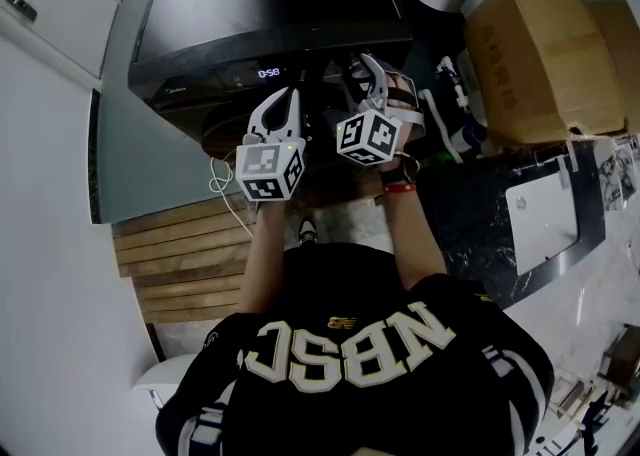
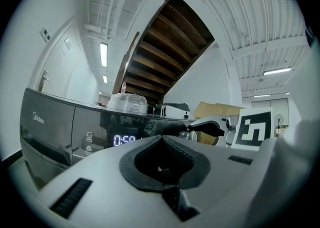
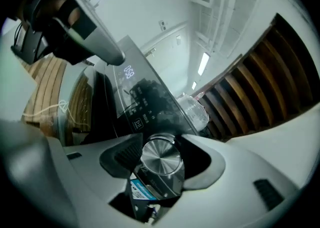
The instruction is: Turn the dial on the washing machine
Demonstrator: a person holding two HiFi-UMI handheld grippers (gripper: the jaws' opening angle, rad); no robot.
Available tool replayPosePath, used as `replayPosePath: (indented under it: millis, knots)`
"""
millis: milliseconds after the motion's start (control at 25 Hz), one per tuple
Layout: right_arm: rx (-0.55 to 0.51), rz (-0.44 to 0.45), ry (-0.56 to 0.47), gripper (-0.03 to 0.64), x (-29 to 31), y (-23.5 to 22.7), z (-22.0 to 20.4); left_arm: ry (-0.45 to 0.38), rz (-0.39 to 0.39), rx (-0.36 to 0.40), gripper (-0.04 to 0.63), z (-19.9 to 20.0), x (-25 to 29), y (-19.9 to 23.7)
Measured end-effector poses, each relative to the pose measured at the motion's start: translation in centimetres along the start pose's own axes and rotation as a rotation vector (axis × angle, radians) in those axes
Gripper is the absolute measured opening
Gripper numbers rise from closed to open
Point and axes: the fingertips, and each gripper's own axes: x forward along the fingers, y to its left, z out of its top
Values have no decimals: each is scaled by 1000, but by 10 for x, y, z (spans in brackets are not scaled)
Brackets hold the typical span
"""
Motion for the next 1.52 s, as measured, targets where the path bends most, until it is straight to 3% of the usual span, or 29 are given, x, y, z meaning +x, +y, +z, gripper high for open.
replayPosePath:
  millis: [200, 480, 840, 1120, 1360, 1520]
  knots:
    - [338, 2, -68, 242, -3, -12, -2, -3, 7, 1, 14, 1, -1, -1]
    - [322, -3, -60, 242, -2, -12, -1, 0, 15, 9, 14, 1, -3, -1]
    - [410, 12, -82, 242, -2, -14, -2, 2, 15, 12, 14, 1, -2, -2]
    - [550, 27, -110, 242, -3, -18, -5, 1, 13, 9, 14, 0, -1, -4]
    - [835, 27, -145, 242, -2, -25, -15, 1, 18, 7, 14, 1, -2, -1]
    - [836, 24, -138, 242, -2, -24, -15, 0, 17, 8, 14, 1, -3, -2]
